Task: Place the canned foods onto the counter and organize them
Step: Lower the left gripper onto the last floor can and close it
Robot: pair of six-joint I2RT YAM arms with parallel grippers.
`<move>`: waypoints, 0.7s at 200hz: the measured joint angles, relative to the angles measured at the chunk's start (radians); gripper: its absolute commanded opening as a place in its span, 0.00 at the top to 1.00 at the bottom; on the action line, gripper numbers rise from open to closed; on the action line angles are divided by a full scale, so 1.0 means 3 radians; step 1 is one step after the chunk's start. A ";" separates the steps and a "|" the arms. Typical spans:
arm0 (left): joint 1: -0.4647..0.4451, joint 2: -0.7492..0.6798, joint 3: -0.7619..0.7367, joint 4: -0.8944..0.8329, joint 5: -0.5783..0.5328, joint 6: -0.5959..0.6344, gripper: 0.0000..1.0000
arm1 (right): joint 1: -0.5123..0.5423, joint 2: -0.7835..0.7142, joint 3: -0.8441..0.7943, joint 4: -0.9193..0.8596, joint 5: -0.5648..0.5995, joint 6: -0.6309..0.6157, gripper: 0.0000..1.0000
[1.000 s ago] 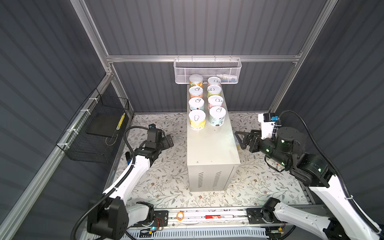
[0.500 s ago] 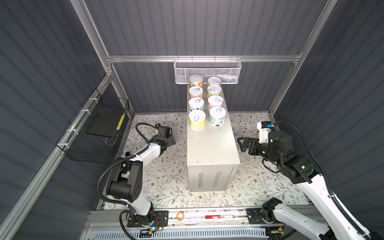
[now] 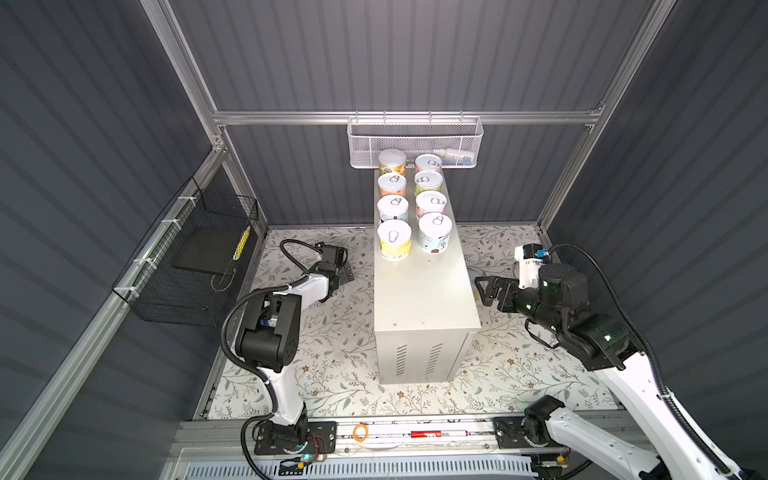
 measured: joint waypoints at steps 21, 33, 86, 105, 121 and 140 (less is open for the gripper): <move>0.0004 0.0071 -0.0022 0.0047 -0.0001 -0.0020 0.10 | 0.0000 0.0000 -0.0036 0.0020 -0.0020 0.0011 0.01; 0.0004 0.0107 -0.0033 0.0061 -0.0011 -0.0042 0.14 | 0.0000 0.0005 -0.0050 0.0031 -0.0042 0.0023 0.01; 0.0004 0.0223 -0.0023 0.0103 -0.0097 -0.0083 0.41 | -0.0006 0.0042 -0.0135 0.0097 -0.0067 0.0060 0.01; 0.0005 0.0223 -0.0024 0.0099 -0.0108 -0.0083 0.76 | -0.0006 0.0042 -0.0164 0.0111 -0.0067 0.0061 0.01; 0.0005 0.0223 -0.0024 0.0098 -0.0113 -0.0083 1.00 | -0.0010 0.0042 -0.0192 0.0134 -0.0071 0.0062 0.01; 0.0005 0.0216 -0.0025 0.0095 -0.0111 -0.0081 1.00 | -0.0017 0.0045 -0.0240 0.0169 -0.0080 0.0071 0.01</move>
